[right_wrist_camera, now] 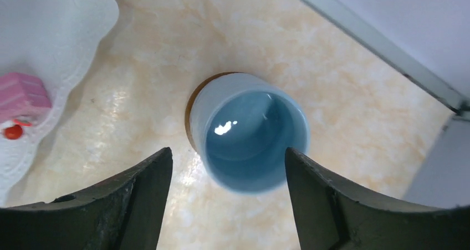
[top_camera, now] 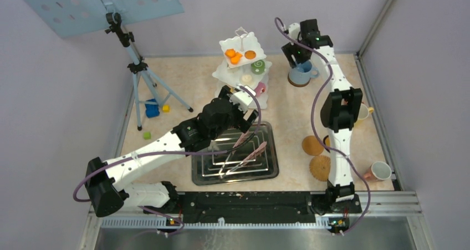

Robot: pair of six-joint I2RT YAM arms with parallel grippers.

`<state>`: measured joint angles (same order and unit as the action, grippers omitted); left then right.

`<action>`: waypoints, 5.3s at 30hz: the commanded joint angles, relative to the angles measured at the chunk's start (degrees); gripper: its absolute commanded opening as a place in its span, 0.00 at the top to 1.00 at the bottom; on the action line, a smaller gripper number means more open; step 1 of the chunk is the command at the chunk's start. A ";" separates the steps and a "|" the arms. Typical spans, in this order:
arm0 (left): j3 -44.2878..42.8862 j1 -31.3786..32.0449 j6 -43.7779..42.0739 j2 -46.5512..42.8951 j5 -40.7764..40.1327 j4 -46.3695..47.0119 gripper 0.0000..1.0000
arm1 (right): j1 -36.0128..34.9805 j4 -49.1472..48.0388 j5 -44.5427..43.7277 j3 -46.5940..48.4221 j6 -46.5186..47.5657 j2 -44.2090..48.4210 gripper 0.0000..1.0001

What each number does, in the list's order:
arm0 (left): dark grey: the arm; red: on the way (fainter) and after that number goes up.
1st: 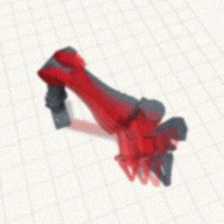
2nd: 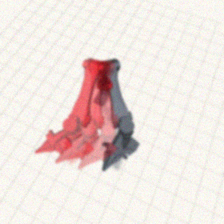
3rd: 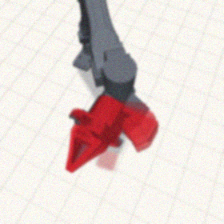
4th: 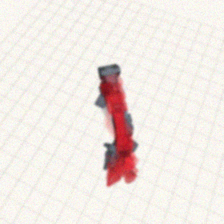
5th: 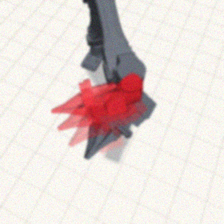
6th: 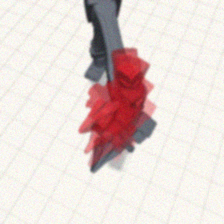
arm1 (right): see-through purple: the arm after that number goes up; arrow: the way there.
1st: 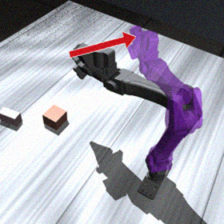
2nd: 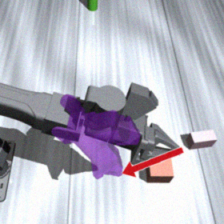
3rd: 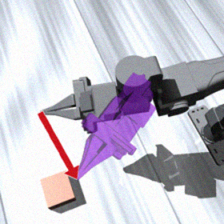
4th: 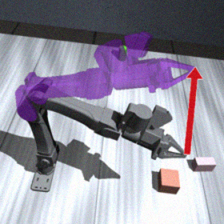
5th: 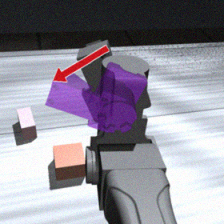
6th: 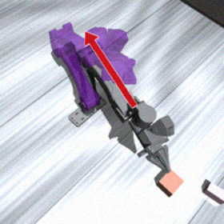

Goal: Serve the afternoon tea

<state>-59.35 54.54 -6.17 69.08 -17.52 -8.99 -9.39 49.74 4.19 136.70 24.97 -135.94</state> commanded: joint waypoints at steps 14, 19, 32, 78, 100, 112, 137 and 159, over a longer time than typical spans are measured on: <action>-0.04 1.74 0.81 -2.00 1.81 2.92 0.01 | -9.20 -10.10 -18.71 -72.48 -54.67 64.26 0.27; -0.32 1.75 1.03 -1.61 2.11 2.84 0.01 | -9.21 -14.62 -13.90 -91.10 -64.74 71.56 0.35; -0.15 1.79 1.23 -2.28 2.19 2.67 0.01 | -9.02 -34.97 -18.38 -104.71 -69.04 67.27 0.39; 0.45 1.79 0.16 -3.60 1.23 3.13 0.01 | -1.04 -49.92 -14.62 -66.85 -41.45 37.18 0.30; 0.41 1.91 0.91 -3.68 3.08 3.11 0.01 | 20.89 -27.47 -12.63 -74.15 -30.64 51.66 0.31; 0.90 2.06 0.80 -5.05 3.81 3.55 0.01 | 22.22 -26.66 -12.67 -76.00 -33.17 46.70 0.57; 0.55 2.32 1.30 -5.32 4.25 3.41 0.01 | -0.61 -16.87 -14.94 -50.26 -43.05 41.56 1.00; 0.64 2.38 0.95 -6.15 4.09 3.41 0.01 | -11.71 13.82 -45.86 -12.56 -75.26 9.70 1.00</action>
<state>-58.59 56.71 -5.67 64.49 -13.08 -8.54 -21.26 61.80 -37.98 123.42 -50.26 -126.74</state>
